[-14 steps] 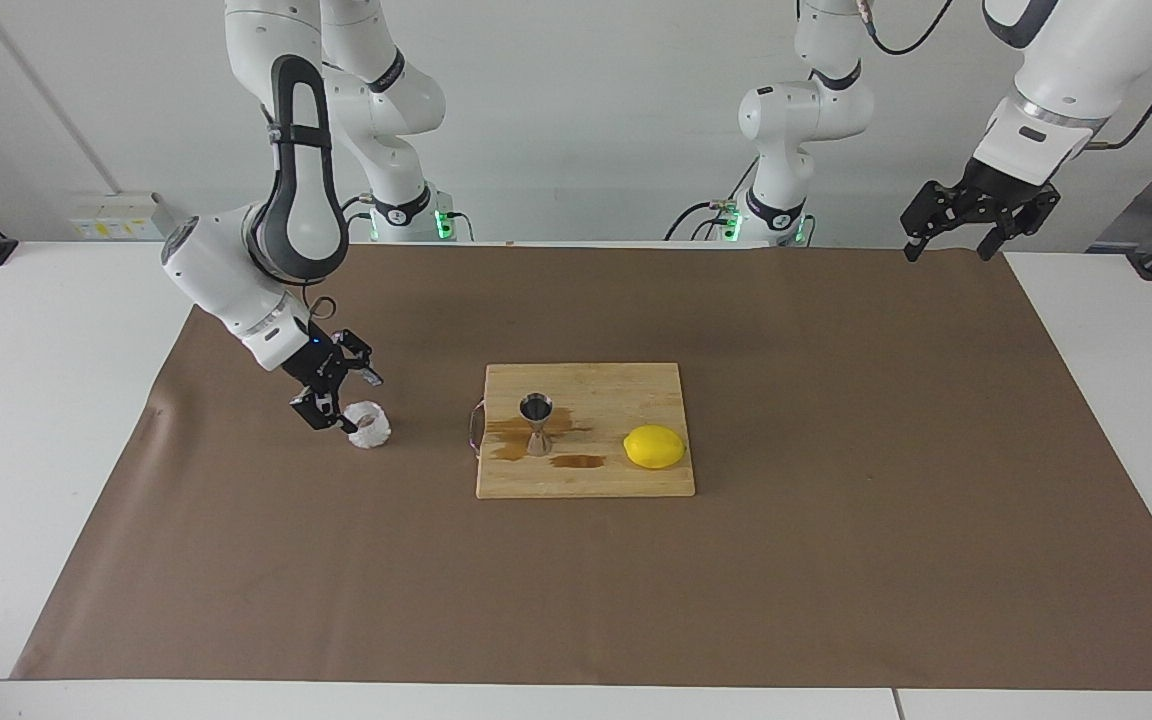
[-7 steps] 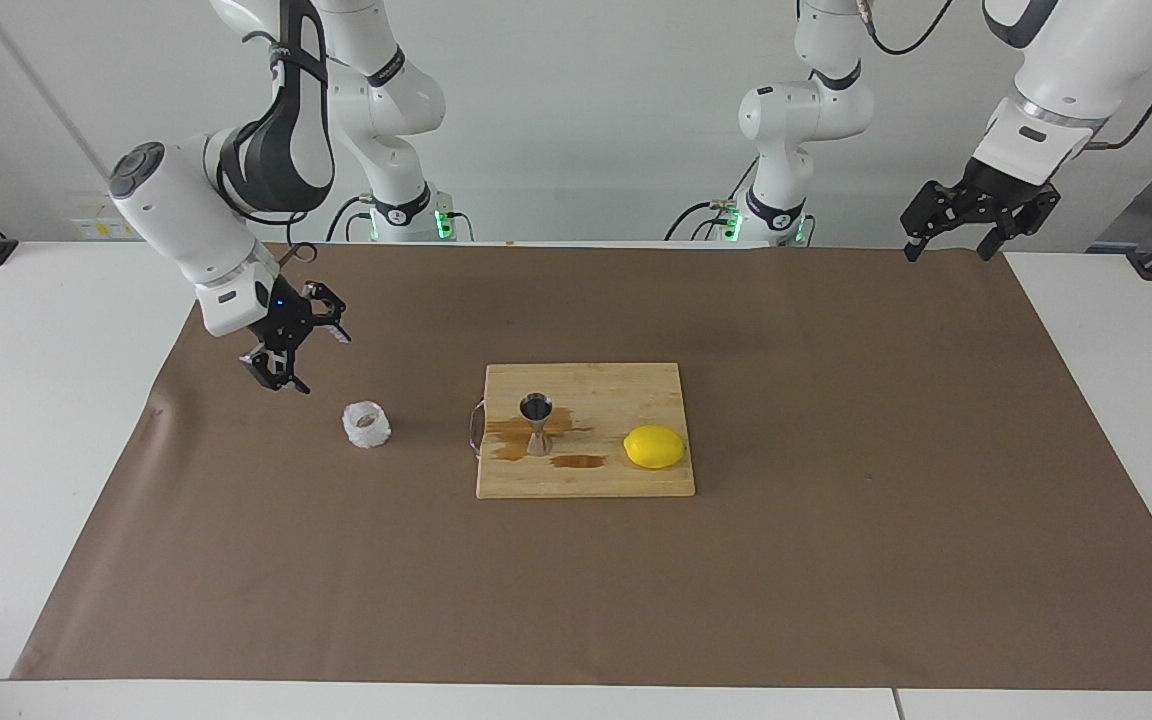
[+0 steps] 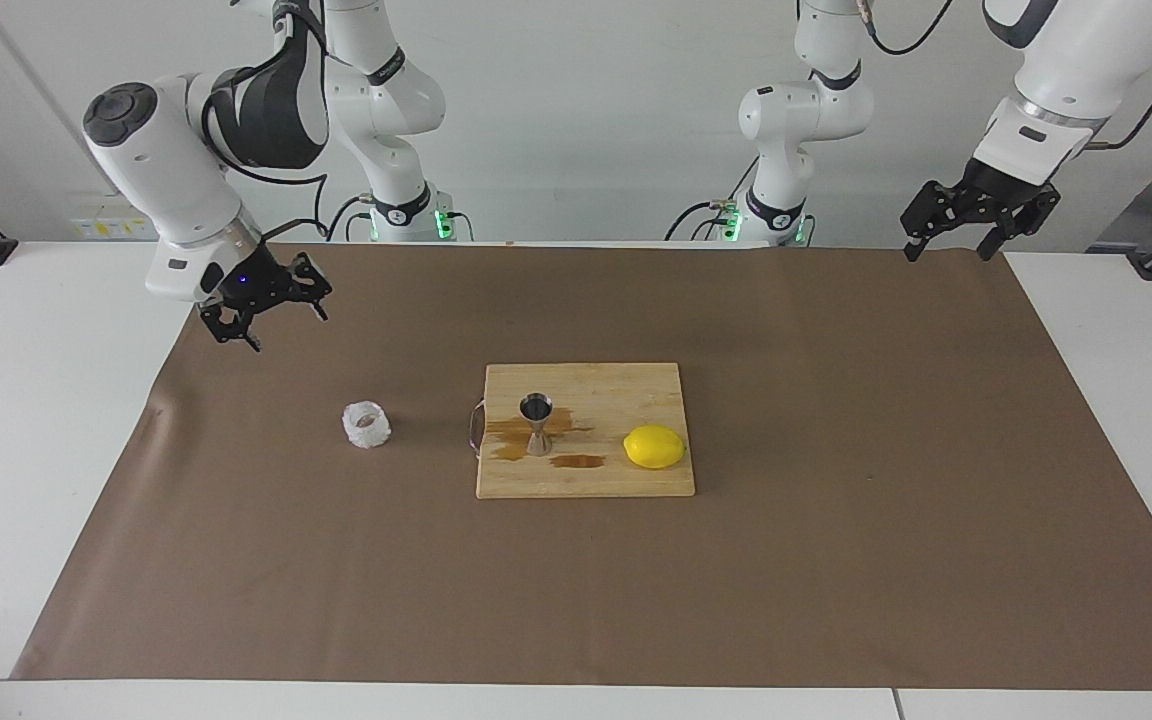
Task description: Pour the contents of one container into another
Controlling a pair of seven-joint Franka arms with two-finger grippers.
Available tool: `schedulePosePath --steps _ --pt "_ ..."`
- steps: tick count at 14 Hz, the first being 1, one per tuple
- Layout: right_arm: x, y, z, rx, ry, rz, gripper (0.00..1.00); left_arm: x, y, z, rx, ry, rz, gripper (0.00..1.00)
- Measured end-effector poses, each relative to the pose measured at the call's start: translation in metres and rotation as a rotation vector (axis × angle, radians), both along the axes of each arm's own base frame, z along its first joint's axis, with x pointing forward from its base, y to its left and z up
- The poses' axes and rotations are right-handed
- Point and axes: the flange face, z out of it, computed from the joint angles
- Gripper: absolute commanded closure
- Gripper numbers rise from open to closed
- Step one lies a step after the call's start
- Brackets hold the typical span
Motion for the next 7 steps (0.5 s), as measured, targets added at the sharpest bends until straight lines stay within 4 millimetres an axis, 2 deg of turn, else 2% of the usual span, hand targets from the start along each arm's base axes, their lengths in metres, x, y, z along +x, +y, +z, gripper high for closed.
schedulePosePath --steps 4,7 --pt "-0.006 0.007 0.056 -0.036 0.066 -0.317 0.0 0.0 0.0 0.0 0.0 0.0 0.0 0.0" --pt "-0.012 0.001 0.097 -0.043 0.064 -0.435 0.0 0.0 0.0 0.0 0.0 0.0 0.0 0.0"
